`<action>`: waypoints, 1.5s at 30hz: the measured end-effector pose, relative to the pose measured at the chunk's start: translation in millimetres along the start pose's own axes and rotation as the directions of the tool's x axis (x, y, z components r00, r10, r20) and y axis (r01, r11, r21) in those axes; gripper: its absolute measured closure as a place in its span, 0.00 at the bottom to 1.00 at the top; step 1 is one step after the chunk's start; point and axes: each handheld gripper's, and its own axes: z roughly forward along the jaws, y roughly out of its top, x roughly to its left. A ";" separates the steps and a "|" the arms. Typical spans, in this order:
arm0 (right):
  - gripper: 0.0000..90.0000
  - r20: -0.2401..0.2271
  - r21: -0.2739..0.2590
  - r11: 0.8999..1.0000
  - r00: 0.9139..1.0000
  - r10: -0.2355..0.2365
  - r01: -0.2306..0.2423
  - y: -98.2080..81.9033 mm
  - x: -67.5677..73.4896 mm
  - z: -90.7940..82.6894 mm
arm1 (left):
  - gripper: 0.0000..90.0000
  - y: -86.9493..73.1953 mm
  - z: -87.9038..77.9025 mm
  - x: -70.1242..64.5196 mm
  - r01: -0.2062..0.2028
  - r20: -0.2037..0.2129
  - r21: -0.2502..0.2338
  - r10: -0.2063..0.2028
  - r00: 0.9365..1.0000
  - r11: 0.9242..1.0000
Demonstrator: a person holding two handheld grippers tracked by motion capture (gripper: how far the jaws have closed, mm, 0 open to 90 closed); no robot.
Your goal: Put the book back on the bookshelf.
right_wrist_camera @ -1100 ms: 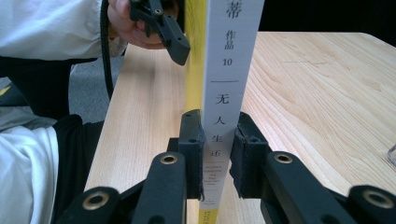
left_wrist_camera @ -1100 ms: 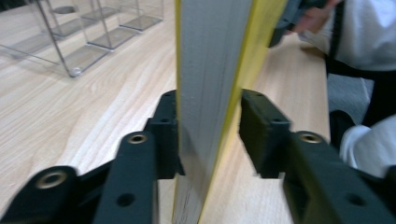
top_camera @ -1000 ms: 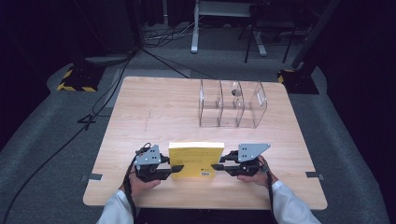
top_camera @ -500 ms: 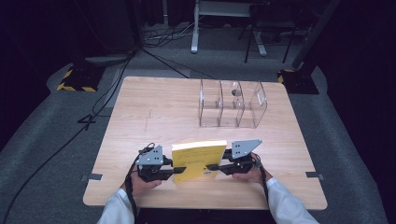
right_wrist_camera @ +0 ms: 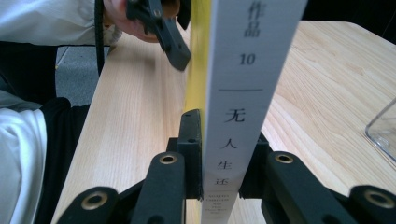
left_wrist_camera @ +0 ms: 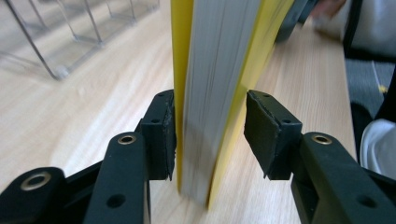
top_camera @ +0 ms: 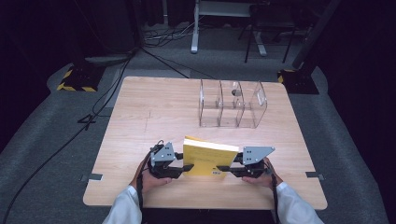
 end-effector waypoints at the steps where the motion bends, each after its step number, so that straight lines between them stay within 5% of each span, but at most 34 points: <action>1: 0.85 0.000 -0.001 1.000 1.000 0.002 -0.002 -0.8 0.3 -1.2 | 0.61 -0.7 3.1 0.2 0.001 0.002 0.006 -0.001 1.000 1.000; 7: 0.82 0.007 -0.014 1.000 1.000 0.021 -0.021 -3.2 -2.2 -6.7 | 0.68 -0.2 7.3 0.1 -0.005 0.009 -0.003 0.005 1.000 1.000; 10: 0.78 -0.012 -0.084 0.994 0.998 0.062 -0.062 -0.8 -7.1 -14.4 | 0.71 -0.4 8.1 0.5 -0.008 0.013 -0.006 0.008 1.000 1.000; 16: 0.71 -0.030 -0.073 0.996 0.998 0.053 -0.055 1.1 -6.3 -13.9 | 0.73 3.0 13.8 -3.2 -0.018 0.014 -0.007 0.018 1.000 1.000; 22: 0.84 -0.003 -0.087 0.992 0.996 0.089 -0.089 -1.9 -8.2 -16.5 | 0.69 5.4 19.3 -4.1 -0.010 -0.016 -0.011 0.010 1.000 1.000; 26: 0.84 0.017 -0.082 0.994 0.997 0.078 -0.077 -1.1 -7.2 -16.8 | 0.64 4.0 17.9 -6.5 -0.012 -0.067 0.016 0.013 0.998 1.000; 29: 0.84 0.024 -0.081 0.995 0.997 0.068 -0.065 -0.6 -6.0 -16.7 | 0.71 2.3 12.4 -7.1 -0.018 -0.078 0.014 0.019 0.997 1.000; 35: 0.74 0.001 -0.087 0.995 0.999 0.051 -0.051 0.1 -2.3 -15.6 | 0.75 -2.3 8.2 -5.1 -0.019 -0.030 0.009 0.019 0.999 1.000; 37: 0.71 0.028 -0.067 0.997 0.999 0.034 -0.032 1.6 1.1 -11.5 | 0.76 -2.4 9.1 -5.4 -0.022 -0.034 0.011 0.023 0.999 1.000; 41: 0.81 0.066 -0.050 0.999 0.998 0.014 -0.011 2.1 6.1 -1.7 | 0.76 -2.8 9.5 -6.5 -0.026 -0.048 0.007 0.027 0.999 1.000; 45: 0.85 0.053 -0.067 0.998 0.998 0.023 -0.019 1.1 5.9 -2.4 | 0.75 -3.7 9.2 -7.7 -0.022 -0.061 0.010 0.023 0.998 1.000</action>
